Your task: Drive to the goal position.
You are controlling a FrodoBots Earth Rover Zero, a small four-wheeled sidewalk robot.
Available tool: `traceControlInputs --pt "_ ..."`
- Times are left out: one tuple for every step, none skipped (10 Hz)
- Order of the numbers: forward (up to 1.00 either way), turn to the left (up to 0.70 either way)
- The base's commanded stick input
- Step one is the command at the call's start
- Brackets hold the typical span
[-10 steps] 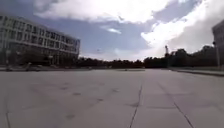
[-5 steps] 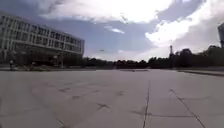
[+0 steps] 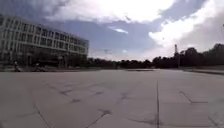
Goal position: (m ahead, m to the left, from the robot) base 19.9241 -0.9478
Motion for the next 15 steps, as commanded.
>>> traceControlInputs --pt "0.5 0.16" --pt "0.5 0.15" --pt "0.5 0.15" --pt "0.5 0.15" --pt "0.5 0.13" --pt "0.5 0.08" --pt "0.5 0.01" --pt "0.5 0.01" --pt "0.5 0.01" --pt "0.5 0.01" --pt "0.5 0.01" --pt "0.5 0.01" --pt "0.5 0.01" --pt "0.5 0.01" --pt "0.5 -0.46"
